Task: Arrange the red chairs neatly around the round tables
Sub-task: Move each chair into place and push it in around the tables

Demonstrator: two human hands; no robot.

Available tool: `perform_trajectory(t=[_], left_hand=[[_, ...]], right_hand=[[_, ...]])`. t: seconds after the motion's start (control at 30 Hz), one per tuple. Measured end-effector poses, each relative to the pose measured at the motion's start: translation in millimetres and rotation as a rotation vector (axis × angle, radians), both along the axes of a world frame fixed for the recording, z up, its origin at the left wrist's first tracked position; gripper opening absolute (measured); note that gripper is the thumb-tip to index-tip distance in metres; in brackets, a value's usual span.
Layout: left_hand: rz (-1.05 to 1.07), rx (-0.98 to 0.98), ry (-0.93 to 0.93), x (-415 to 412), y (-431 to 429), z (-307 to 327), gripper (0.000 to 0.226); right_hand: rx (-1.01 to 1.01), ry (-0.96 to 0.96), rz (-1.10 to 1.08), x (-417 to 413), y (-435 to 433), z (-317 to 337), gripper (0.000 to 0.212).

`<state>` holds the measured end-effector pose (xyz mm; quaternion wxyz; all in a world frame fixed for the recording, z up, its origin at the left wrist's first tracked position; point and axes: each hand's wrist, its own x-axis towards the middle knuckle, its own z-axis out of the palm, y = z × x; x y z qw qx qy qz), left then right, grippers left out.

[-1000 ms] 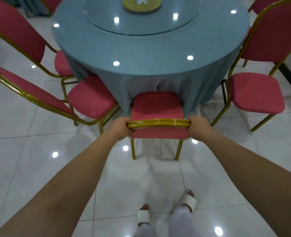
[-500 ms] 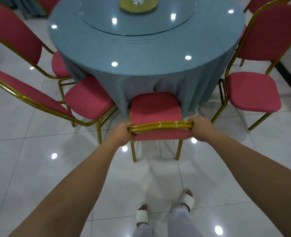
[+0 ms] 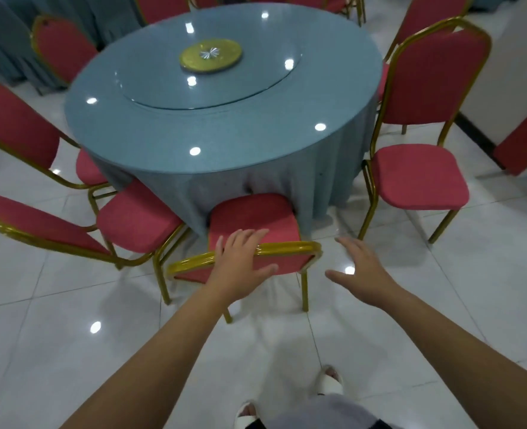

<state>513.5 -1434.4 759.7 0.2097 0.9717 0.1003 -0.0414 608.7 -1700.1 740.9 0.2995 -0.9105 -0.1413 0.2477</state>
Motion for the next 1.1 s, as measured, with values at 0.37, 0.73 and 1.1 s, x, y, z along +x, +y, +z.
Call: perform_trajectory(t=[0.37,0.73,1.1], left_hand=[[-0.296,-0.152,0.266,140,-205,-2,0.070],[-0.301,-0.289,0.343,333,-323,-38,0.074],[-0.121,-0.447,0.332,614,-451,-32,0.081]], right_hand=[[0.209,-0.030,-0.346,56,-174,21,0.066],[0.231,-0.083,-0.628,189,-330,-3,0.062],[0.189,-0.097,-0.731,406,-483,32,0.059]])
